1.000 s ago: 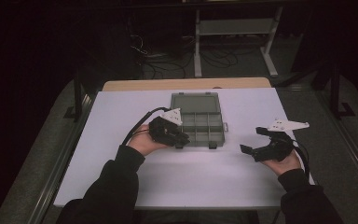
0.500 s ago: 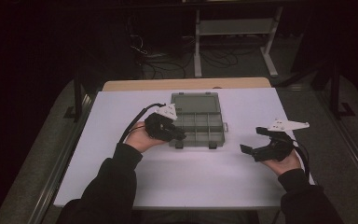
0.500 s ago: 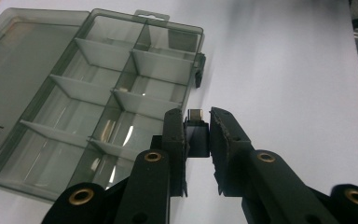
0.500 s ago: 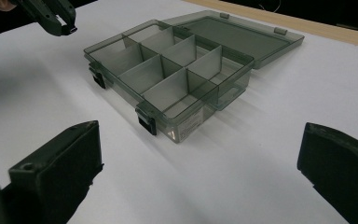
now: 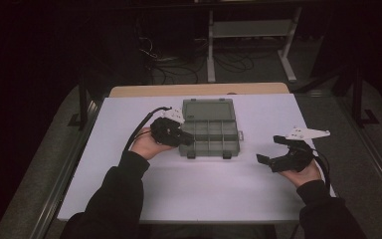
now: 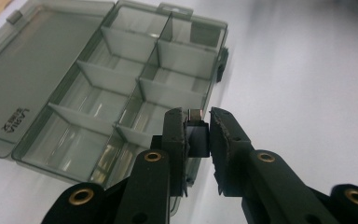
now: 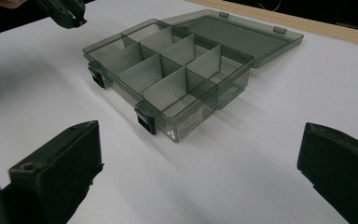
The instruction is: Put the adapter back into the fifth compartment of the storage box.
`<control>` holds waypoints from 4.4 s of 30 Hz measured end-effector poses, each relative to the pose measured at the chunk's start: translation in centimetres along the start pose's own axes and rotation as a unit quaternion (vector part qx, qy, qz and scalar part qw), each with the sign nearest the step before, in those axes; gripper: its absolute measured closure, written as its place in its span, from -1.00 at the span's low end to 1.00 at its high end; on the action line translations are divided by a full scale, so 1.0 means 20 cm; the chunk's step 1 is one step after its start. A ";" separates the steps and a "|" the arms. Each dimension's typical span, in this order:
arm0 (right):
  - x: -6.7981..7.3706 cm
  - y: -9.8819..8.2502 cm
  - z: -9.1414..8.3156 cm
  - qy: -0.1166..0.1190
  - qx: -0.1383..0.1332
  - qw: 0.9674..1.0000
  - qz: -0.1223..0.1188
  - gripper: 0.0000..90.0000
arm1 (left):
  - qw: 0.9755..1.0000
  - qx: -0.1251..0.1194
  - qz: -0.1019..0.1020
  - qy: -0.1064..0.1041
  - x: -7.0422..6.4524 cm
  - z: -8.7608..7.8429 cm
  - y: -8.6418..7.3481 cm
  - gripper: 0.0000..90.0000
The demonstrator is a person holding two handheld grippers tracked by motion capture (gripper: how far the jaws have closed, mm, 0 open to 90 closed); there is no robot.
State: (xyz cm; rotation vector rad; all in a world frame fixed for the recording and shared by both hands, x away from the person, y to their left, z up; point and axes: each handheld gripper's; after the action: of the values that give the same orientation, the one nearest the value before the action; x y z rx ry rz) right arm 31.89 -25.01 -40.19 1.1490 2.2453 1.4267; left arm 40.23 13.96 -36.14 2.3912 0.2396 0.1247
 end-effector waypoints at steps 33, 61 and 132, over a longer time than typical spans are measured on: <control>0.00 0.00 0.00 -0.001 0.001 1.000 -0.004 -1.00 | 0.999 0.027 -0.032 0.016 0.13 0.11 -0.09 0.70; 0.00 0.00 0.00 -0.003 -0.001 1.000 -0.005 -1.00 | 0.998 0.041 -0.047 0.005 0.17 0.19 -0.13 0.58; 0.01 0.00 0.01 0.001 0.004 1.000 -0.001 -1.00 | 0.982 -0.132 -0.100 0.088 0.02 -0.34 -0.44 -1.00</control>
State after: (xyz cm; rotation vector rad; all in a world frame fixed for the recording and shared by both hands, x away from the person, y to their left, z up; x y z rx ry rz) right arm 31.86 -24.81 -40.25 1.1467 2.2553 1.4196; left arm 38.31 25.01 -37.05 2.0815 0.5124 0.2590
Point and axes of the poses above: each handheld gripper's, and its own axes: z roughly forward along the jaws, y roughly out of its top, x roughly to its left, and after that the axes turned 4 degrees about z, right-handed
